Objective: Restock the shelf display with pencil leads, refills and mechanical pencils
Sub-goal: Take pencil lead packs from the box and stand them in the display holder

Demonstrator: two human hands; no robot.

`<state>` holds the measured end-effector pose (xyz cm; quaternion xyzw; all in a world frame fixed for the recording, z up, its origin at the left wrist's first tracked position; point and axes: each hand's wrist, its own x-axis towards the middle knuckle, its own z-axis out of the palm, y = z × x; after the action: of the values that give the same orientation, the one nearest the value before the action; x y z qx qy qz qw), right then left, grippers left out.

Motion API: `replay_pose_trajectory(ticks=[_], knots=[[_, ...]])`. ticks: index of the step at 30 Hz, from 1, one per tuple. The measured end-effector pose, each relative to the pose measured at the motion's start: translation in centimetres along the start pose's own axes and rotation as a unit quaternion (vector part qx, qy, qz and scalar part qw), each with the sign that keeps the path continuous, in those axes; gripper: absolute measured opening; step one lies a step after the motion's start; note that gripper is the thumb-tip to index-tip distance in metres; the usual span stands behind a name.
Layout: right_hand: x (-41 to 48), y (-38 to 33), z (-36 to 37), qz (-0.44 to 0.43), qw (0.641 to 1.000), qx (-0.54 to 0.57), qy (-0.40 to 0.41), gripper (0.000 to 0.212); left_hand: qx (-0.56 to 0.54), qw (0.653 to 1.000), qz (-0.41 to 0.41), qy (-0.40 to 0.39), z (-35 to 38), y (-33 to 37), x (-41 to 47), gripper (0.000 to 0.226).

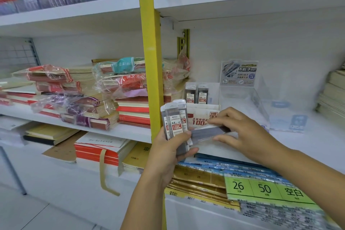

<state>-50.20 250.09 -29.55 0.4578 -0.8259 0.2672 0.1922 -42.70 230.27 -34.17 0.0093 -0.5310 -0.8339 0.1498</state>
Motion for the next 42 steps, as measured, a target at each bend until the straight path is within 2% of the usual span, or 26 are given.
replay_pose_trajectory(ticks=[5, 7, 9, 12, 14, 16, 19, 22, 24, 26, 28, 31, 35, 38, 42], knots=[[-0.5, -0.4, -0.1, -0.011, 0.999, -0.041, 0.002, 0.047, -0.017, 1.000, 0.014, -0.021, -0.1, 0.3, 0.1, 0.046], [-0.7, -0.6, 0.2, -0.020, 0.997, -0.077, -0.011, 0.047, -0.018, 0.999, 0.026, -0.029, 0.0, 0.4, 0.1, 0.043], [-0.8, -0.8, 0.6, -0.006, 0.995, -0.100, -0.010, 0.046, -0.023, 0.999, 0.033, -0.028, 0.2, 0.5, -0.1, 0.031], [-0.7, -0.7, 1.5, 0.033, 0.995, -0.089, -0.005, 0.026, -0.031, 0.999, 0.032, -0.021, 0.3, 0.4, -0.1, 0.025], [-0.7, -0.9, 2.1, 0.051, 0.998, -0.020, -0.027, 0.016, -0.015, 0.999, 0.036, -0.033, 0.4, 0.5, -0.2, 0.025], [-0.7, -1.3, 2.5, 0.070, 0.993, 0.083, -0.045, 0.032, 0.002, 0.998, 0.041, -0.038, 0.6, 0.6, -0.3, 0.025], [-0.3, -1.6, 2.6, 0.068, 0.981, 0.173, -0.046, 0.074, 0.017, 0.998, 0.043, -0.032, 0.5, 0.4, -0.3, 0.018], [0.6, -1.7, 2.2, 0.057, 0.979, 0.184, -0.064, 0.078, 0.018, 0.998, 0.041, -0.039, 0.4, 0.6, -0.2, 0.018], [1.6, -2.0, 1.5, 0.069, 0.980, 0.182, -0.040, 0.075, 0.012, 0.998, 0.047, -0.039, 0.3, 0.8, -0.1, 0.032], [3.3, -1.8, 0.2, 0.085, 0.976, 0.194, 0.038, 0.071, 0.010, 0.998, 0.056, -0.032, 0.0, 0.9, 0.0, 0.043], [5.4, -1.1, -1.2, 0.090, 0.964, 0.218, 0.124, 0.057, 0.019, 0.998, 0.054, -0.026, -0.2, 0.8, 0.2, 0.040], [8.5, 0.3, -2.6, 0.069, 0.967, 0.155, 0.188, 0.041, 0.039, 0.998, 0.046, -0.035, -0.4, 0.6, 0.4, 0.027], [11.0, 2.0, -1.9, 0.075, 0.985, 0.017, 0.152, 0.034, 0.044, 0.998, 0.040, -0.032, -0.5, 0.5, 0.7, 0.015], [11.7, 3.1, -0.8, 0.091, 0.989, -0.010, 0.119, 0.035, 0.064, 0.997, 0.050, -0.006, -0.6, 0.4, 0.8, 0.023], [11.9, 4.0, 0.0, 0.095, 0.989, -0.032, 0.107, 0.039, 0.099, 0.993, 0.055, 0.027, -0.7, 0.1, 1.2, 0.017]])
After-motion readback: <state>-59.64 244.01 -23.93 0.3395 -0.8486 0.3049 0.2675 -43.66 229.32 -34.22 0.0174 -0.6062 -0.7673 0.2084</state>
